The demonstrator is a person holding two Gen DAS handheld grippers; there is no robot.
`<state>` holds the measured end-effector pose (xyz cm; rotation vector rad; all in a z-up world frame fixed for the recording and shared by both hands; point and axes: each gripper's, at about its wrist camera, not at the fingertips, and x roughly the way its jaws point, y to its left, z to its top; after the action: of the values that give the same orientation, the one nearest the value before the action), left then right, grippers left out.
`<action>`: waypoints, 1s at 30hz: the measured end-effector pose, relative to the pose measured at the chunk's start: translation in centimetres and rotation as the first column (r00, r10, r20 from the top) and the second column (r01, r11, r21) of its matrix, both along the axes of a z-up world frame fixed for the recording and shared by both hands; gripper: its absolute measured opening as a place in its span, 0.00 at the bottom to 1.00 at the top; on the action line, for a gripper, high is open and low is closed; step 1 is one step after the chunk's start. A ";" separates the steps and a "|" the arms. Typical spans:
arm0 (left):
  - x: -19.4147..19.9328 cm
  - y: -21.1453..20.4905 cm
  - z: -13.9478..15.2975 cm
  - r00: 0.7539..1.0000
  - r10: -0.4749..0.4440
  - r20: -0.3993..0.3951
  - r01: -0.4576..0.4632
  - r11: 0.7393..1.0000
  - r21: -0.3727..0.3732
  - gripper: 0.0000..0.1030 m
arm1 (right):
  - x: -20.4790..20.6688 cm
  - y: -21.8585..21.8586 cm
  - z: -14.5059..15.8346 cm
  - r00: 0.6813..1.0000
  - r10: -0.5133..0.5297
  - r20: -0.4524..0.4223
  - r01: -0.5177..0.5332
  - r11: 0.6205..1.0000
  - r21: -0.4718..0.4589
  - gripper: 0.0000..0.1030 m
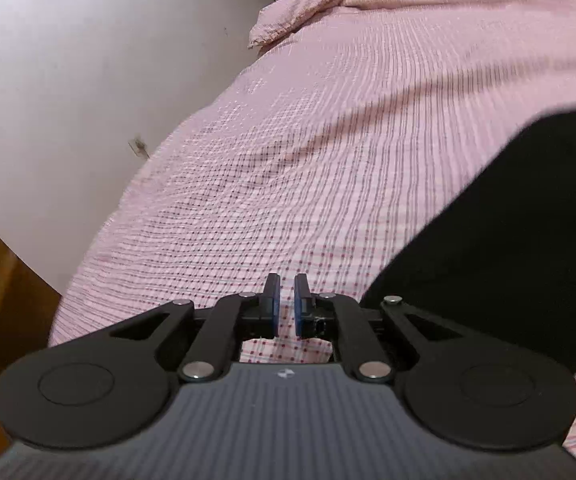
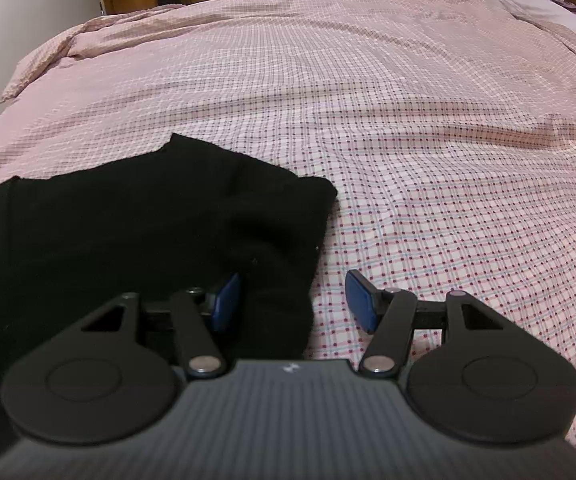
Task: Fold small clothes
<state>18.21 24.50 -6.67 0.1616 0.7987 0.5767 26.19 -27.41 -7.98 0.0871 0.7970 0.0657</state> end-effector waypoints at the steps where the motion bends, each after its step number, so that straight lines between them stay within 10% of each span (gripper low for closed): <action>1: -0.4 -0.2 1.1 1.000 -0.016 0.026 0.017 0.999 -0.030 0.08 | -0.1 -0.1 0.1 1.000 0.000 0.002 0.000 1.000 0.003 0.58; 4: -1.6 -1.1 3.1 0.993 -0.093 0.076 0.104 0.981 -0.163 0.08 | -0.5 -0.2 0.2 1.000 -0.003 0.006 0.003 1.000 0.016 0.58; 9: -3.3 -4.7 4.2 0.954 -0.251 0.164 0.296 0.872 -0.390 0.09 | -1.1 -0.6 0.6 1.000 -0.003 0.027 0.003 1.000 0.022 0.59; 13: -3.1 -7.9 2.6 0.928 -0.328 0.178 0.373 0.795 -0.478 0.36 | -1.1 -1.1 0.7 0.999 -0.008 0.047 0.006 0.999 0.038 0.59; 26: -2.3 -10.5 -1.9 0.941 -0.300 0.155 0.337 0.810 -0.480 0.48 | 0.5 -0.9 0.3 0.997 0.013 0.082 -0.019 0.997 0.075 0.59; 30: -3.0 -11.2 -1.1 0.936 -0.298 0.188 0.351 0.834 -0.426 0.16 | 1.2 -0.7 0.1 0.996 0.015 0.087 -0.022 0.997 0.078 0.59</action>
<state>15.18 13.32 -7.77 -0.1668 0.7537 0.0626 27.38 -28.06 -7.89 0.1506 0.7088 0.1177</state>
